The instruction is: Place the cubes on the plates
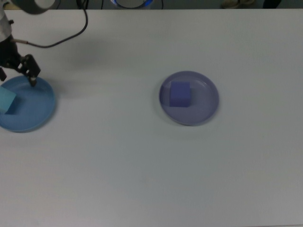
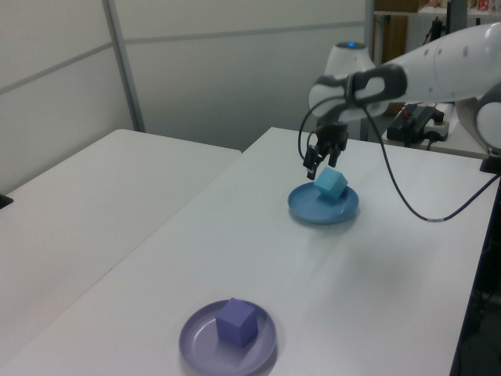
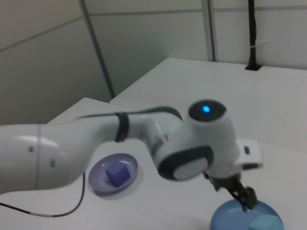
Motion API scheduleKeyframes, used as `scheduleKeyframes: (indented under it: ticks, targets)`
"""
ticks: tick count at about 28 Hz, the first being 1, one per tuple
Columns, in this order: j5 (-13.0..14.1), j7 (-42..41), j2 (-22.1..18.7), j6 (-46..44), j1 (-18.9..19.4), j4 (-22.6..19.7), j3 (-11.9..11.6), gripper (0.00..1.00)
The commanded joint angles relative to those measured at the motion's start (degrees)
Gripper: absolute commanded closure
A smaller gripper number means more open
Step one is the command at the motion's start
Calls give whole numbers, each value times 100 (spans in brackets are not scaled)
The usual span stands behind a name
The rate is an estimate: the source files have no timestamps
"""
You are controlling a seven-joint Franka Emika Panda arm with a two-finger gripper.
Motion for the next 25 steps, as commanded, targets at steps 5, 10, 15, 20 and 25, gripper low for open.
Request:
scheduleKeyframes:
  ticks: [5,10,15,20,25]
  targets:
    - [-262,994,-1244,-1373,638,-112,209,0]
    - [-596,1564,-1596,-1866,647,-121,833,0]
    - [-1553,2820,-1623,-2077,647,-121,1773,0]
    - [-2108,3692,-1596,-2183,647,-173,2266,0]
    - [-2065,3072,-1579,-2139,586,-165,2258,0]
